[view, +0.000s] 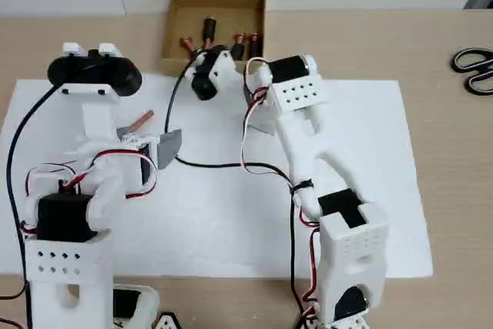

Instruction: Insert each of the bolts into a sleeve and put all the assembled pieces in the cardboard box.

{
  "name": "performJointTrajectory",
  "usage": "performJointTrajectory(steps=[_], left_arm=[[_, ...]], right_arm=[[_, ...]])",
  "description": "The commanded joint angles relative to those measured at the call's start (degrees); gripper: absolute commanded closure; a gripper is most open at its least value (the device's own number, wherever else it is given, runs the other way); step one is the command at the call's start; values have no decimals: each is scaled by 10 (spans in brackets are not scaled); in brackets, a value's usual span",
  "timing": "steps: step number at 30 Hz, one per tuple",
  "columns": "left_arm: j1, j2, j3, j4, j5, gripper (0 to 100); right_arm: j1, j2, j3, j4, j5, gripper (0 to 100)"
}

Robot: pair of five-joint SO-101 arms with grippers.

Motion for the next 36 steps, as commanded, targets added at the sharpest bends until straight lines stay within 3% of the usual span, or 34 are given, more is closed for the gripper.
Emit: performJointTrajectory(steps=[1,14,26,32,36], left_arm=[[-3,-10,-6,0,-4,724],[-3,-10,-6,0,-4,724],[-3,-10,-6,-1,-4,724],[-1,-10,-6,-1,-4,724],[0,-10,-6,-1,-4,724]], right_arm=[[-1,-5,-23,-22,32,801],[-1,109,-24,-105,42,801],[1,160,-25,-102,44,810],[12,160,-25,-102,40,998],[23,160,-25,-95,29,992]])
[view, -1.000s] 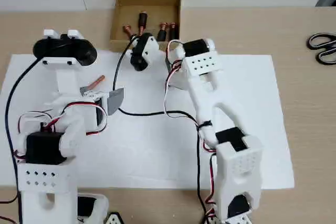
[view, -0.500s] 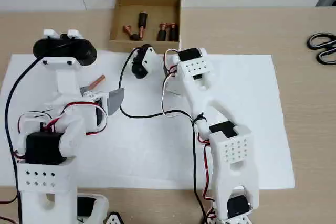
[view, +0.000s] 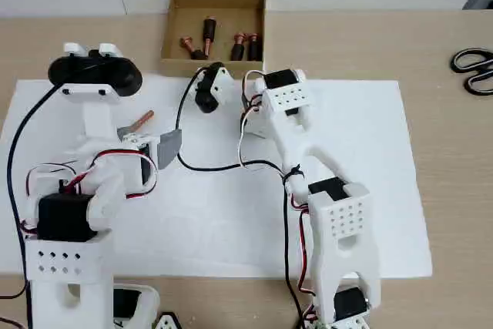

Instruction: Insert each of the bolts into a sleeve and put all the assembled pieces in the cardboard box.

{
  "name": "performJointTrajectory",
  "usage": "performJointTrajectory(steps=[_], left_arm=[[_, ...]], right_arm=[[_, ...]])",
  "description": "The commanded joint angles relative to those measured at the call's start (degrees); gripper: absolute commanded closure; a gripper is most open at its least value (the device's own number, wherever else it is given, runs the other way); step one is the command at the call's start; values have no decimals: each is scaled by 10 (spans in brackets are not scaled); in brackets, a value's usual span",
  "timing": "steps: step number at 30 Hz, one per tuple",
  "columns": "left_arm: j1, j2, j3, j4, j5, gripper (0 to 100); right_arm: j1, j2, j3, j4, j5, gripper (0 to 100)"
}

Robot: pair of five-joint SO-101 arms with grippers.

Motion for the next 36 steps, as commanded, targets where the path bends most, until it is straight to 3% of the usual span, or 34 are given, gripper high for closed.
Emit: performJointTrajectory(steps=[1,8,15,24,27,32,36], left_arm=[[0,-10,-6,-1,-4,724],[1,-10,-6,-1,-4,724],[1,-10,-6,-1,-4,724],[1,-10,-6,-1,-4,724],[1,-10,-6,0,-4,724],[1,-10,-5,0,-4,724],[1,-10,-5,0,-4,724]], right_arm=[[14,0,-4,6,-12,995],[24,-38,-4,44,-91,995],[21,-161,-4,150,-257,995],[16,-172,-1,244,-417,995],[15,-147,-1,249,-432,990],[14,-83,-1,247,-434,864],[14,-65,-4,246,-431,877]])
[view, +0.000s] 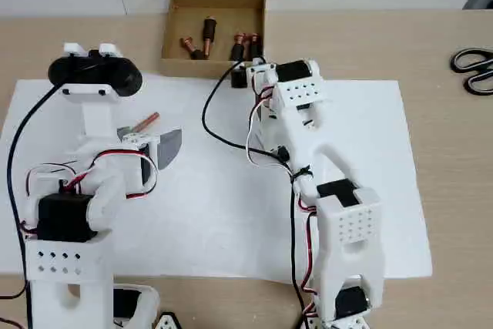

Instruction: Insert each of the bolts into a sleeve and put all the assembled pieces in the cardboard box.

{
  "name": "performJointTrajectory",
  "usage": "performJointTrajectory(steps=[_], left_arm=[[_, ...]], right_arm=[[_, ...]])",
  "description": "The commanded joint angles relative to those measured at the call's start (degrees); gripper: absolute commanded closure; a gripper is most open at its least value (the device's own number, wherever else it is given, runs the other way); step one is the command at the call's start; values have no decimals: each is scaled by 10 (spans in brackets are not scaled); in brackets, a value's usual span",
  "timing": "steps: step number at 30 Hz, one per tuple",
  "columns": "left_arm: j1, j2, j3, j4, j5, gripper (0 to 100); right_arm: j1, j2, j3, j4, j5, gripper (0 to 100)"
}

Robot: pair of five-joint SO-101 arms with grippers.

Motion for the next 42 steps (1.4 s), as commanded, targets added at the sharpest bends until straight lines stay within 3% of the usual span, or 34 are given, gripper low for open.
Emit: performJointTrajectory(steps=[1,22,27,32,36,42], left_arm=[[1,-10,-5,0,-4,724],[1,-10,-5,16,-4,724],[1,-10,-5,16,-4,724],[-3,-10,-13,17,-4,724],[-3,10,-69,62,-23,724],[-4,162,-165,122,-81,724]], right_arm=[[-4,-2,-7,-1,-3,876],[-21,69,-32,-51,-1,848],[-7,74,-33,-50,-1,994],[10,16,-40,-8,-1,995],[24,-66,-52,22,-1,995],[51,-169,-28,27,-1,995]])
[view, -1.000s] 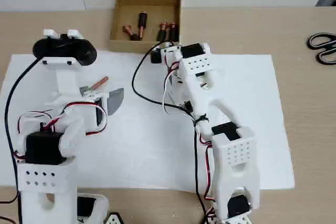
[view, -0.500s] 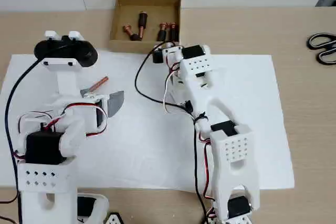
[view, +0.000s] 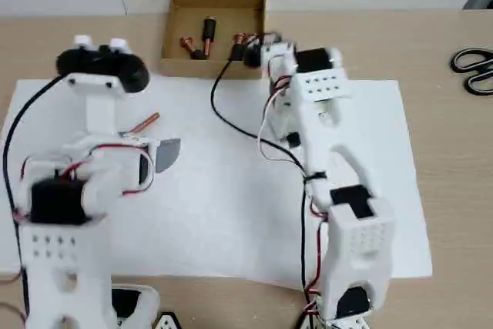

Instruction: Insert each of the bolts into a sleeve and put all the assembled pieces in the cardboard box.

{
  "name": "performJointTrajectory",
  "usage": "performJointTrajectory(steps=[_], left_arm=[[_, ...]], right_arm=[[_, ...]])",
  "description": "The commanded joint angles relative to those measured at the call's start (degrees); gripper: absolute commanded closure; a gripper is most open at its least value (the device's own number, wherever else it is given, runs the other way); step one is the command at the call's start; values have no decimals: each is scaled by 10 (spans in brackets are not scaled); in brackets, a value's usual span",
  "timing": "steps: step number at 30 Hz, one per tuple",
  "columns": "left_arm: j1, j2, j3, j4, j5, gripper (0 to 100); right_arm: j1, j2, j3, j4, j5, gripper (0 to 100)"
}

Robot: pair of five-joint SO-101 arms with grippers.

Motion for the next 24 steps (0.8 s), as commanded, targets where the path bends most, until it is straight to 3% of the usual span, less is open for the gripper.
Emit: performJointTrajectory(steps=[1,4,12,24], left_arm=[[-4,102,-64,13,-41,724],[-10,206,-93,0,-105,724],[-153,454,-196,-108,-236,724],[-161,716,-377,-140,-243,724]], right_arm=[[18,-83,8,5,-1,995],[36,-107,26,5,-1,995],[93,-153,82,4,-1,995],[91,-174,90,4,-1,995]])
